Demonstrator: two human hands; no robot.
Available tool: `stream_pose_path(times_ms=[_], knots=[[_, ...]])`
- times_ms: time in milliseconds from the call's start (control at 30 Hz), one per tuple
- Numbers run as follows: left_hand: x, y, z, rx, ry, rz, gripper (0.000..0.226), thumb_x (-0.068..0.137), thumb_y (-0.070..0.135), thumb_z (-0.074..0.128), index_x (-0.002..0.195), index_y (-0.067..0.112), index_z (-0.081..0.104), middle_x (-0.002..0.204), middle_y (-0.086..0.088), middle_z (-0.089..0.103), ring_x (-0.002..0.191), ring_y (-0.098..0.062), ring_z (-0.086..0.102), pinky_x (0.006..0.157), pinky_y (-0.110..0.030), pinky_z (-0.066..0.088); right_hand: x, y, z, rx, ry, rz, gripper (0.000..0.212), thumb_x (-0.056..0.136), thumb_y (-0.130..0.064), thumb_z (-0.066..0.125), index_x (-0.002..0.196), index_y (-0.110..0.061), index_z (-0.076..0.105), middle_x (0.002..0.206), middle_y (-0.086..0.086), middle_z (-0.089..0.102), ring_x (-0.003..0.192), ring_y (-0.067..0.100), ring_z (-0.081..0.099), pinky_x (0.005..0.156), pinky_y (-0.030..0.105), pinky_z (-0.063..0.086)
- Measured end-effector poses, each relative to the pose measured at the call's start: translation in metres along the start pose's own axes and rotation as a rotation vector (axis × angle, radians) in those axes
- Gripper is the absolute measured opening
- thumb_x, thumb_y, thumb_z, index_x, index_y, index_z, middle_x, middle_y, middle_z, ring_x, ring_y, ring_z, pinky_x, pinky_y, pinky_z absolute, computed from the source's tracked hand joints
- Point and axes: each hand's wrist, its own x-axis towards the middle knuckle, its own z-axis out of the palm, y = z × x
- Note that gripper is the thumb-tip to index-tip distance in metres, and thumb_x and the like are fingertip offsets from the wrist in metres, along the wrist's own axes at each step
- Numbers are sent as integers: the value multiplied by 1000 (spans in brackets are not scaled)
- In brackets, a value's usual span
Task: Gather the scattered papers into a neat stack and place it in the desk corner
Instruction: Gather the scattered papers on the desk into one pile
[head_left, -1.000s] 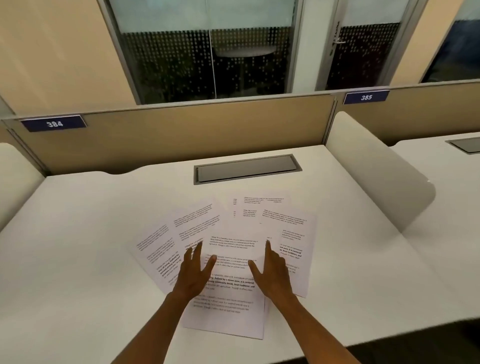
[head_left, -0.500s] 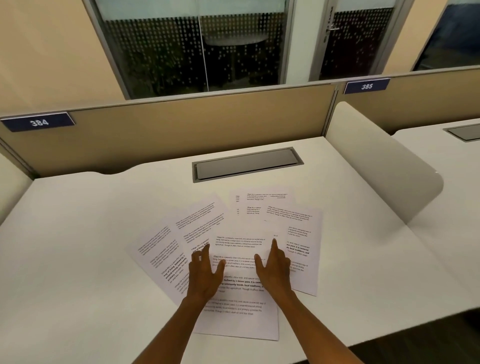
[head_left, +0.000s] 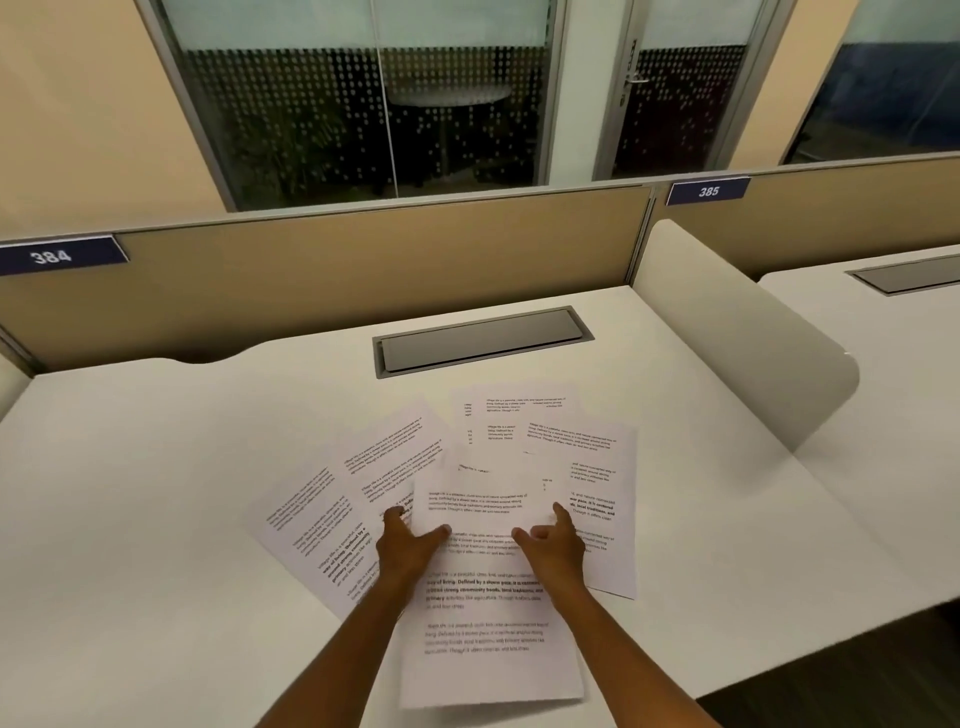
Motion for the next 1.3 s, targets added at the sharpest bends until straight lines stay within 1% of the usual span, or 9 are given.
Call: stream_pose_path(times_ms=[67, 167, 300, 500, 633, 767, 1067, 1200, 1300], knots=[[3, 0, 2, -16, -17, -40, 72, 71, 17, 84, 130, 11, 44, 130, -13, 58, 101, -27, 61, 86, -37, 52, 0, 2, -3, -14, 24, 7, 77, 84, -22, 73, 148, -13, 31, 118, 11, 65, 110, 24, 61, 96, 35, 51], [6, -2, 6, -12, -33, -51, 58, 67, 5, 82, 116, 10, 52, 121, -15, 63, 90, -25, 60, 81, -35, 53, -1, 5, -8, -63, 111, -30, 68, 87, -20, 70, 146, -13, 36, 133, 14, 56, 121, 28, 55, 104, 41, 47], [8, 0, 14, 2, -58, -36, 51, 68, -1, 79, 112, 9, 56, 117, -15, 65, 95, -30, 65, 86, -42, 57, -1, 11, -21, -308, 285, -51, 64, 88, -31, 65, 144, -17, 36, 146, 10, 39, 131, 31, 40, 107, 46, 41], [4, 6, 31, 14, -138, 18, 50, 72, -1, 76, 118, 6, 56, 117, -14, 65, 89, -23, 62, 74, -31, 55, 11, 25, -38, -480, 254, 141, 89, 87, -48, 59, 152, -19, 6, 161, 17, -1, 149, 37, 0, 119, 54, 11], [0, 7, 38, 7, -182, 21, 47, 77, -1, 71, 120, 8, 55, 121, -14, 64, 97, -28, 65, 83, -40, 58, 14, 31, -41, -583, 232, 142, 97, 87, -60, 52, 154, -17, -3, 161, 19, 0, 149, 39, 3, 119, 53, 14], [0, 6, 39, -7, -213, 33, 45, 79, 2, 70, 121, 10, 54, 123, -14, 64, 104, -32, 66, 89, -46, 57, 8, 32, -33, -635, 195, 87, 93, 91, -58, 46, 154, -13, -7, 162, 19, -3, 150, 38, 1, 120, 51, 13], [6, 1, 20, 29, -329, 187, 53, 86, 19, 69, 133, 15, 47, 132, -6, 59, 110, -22, 60, 93, -37, 52, -3, 34, -15, -682, 139, 11, 86, 96, -54, 39, 154, -11, -7, 163, 14, -6, 151, 31, -1, 122, 49, 9], [16, -9, 1, 225, -106, 341, 59, 89, 23, 65, 141, 9, 40, 141, -14, 47, 130, -29, 45, 107, -44, 43, -6, 30, -2, -693, 114, -32, 88, 95, -55, 40, 154, -11, -9, 164, 12, -5, 151, 29, -2, 123, 49, 8], [27, -22, -22, 466, 143, 290, 60, 91, 34, 58, 143, 11, 37, 152, -20, 31, 142, -38, 26, 113, -57, 29, -6, 24, 6, -694, 98, -64, 91, 94, -56, 44, 154, -11, -8, 164, 10, -3, 152, 29, -1, 122, 50, 8]])
